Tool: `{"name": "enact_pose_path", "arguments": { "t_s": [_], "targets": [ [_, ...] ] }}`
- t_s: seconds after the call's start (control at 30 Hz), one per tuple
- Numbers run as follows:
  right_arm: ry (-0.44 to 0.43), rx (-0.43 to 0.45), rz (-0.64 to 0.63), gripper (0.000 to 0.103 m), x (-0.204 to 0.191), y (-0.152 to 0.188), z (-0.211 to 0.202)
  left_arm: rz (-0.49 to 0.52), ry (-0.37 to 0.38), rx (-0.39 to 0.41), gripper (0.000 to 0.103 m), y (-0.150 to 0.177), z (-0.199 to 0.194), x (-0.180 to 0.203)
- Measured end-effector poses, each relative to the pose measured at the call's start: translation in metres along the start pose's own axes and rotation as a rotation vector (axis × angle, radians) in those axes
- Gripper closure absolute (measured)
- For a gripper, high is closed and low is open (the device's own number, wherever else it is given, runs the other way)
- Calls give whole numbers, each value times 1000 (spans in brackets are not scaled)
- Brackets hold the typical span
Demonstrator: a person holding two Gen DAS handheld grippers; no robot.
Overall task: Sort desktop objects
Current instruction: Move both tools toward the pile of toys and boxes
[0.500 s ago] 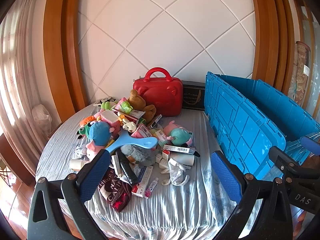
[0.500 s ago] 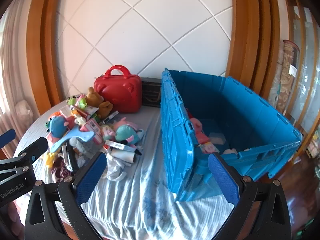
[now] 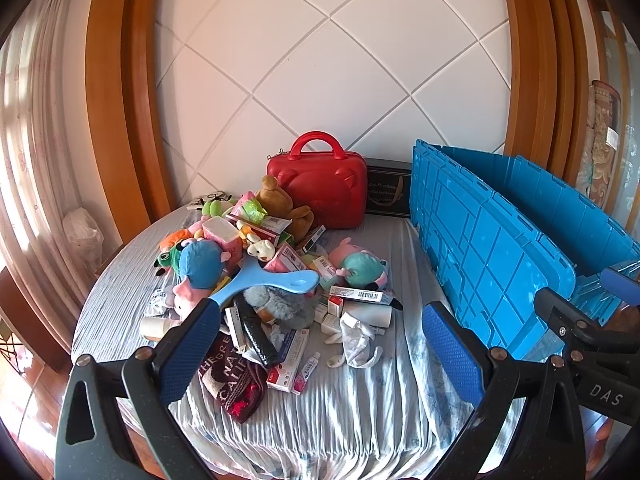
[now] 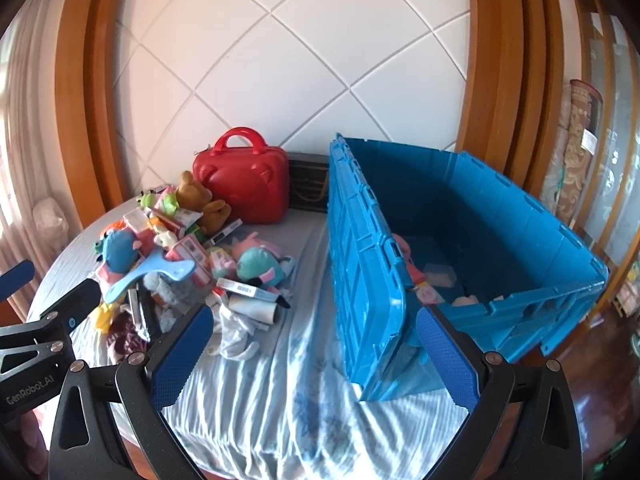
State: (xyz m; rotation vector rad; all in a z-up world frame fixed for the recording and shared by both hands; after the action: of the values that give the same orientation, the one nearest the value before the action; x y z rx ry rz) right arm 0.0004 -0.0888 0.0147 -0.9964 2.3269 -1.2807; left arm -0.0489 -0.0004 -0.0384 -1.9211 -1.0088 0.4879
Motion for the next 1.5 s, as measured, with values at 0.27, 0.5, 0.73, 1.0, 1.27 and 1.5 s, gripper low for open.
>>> {"name": "enact_pose_path", "arguments": {
  "t_s": [0.27, 0.5, 0.73, 1.0, 1.27, 1.5],
  "targets": [
    [8, -6, 0, 0, -5, 2, 1, 16, 50, -9, 1, 3, 3, -2],
    [7, -25, -2, 0, -12, 4, 7, 24, 77, -40, 1, 7, 13, -9],
    [-27, -52, -24, 0, -22, 4, 27, 34, 96, -81, 1, 12, 34, -10],
    [-99, -63, -87, 0, -39, -12, 70, 53, 157, -122, 1, 1, 67, -3],
    [-195, -47, -146, 0, -51, -36, 112, 17, 69, -131, 1, -10, 98, 1],
    [-295, -77, -224, 0, -83, -40, 149, 2, 62, -192, 1, 1, 125, -18]
  ]
}}
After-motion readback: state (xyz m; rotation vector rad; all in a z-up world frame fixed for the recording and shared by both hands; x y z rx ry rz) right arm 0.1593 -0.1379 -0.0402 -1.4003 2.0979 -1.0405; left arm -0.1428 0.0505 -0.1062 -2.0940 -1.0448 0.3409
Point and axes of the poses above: each gripper's, at about its wrist camera, not at the fingertips, and z roughly the way its jaws point, x to its right, y to its underside, the point moved 6 cm from there along z, roughly the way its jaws point, and after that the axes turned 10 degrees about y, right-handed, at the moved point
